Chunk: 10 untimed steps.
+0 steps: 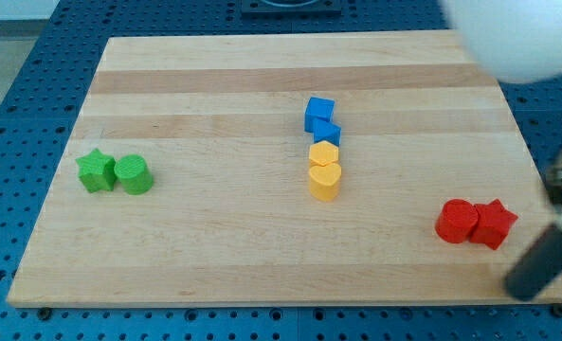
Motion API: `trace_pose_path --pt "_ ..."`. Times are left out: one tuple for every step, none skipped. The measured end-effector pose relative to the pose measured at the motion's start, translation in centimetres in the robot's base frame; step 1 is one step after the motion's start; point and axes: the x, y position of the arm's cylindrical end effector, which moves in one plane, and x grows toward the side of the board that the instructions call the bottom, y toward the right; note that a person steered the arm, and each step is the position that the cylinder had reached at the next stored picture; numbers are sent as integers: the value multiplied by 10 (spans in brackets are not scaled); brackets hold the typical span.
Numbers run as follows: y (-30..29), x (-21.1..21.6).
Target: Push the red blocks close to yellow blocks
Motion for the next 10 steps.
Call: trace_pose_path --pt "4 -4" --pt "3 -68" --pt "3 -70" --pt "3 -70" --pt "-8 -69" --pt "-26 -65" --pt "-44 -59" --pt "-64 -52" --pt "-85 -44" --pt "-46 -7"
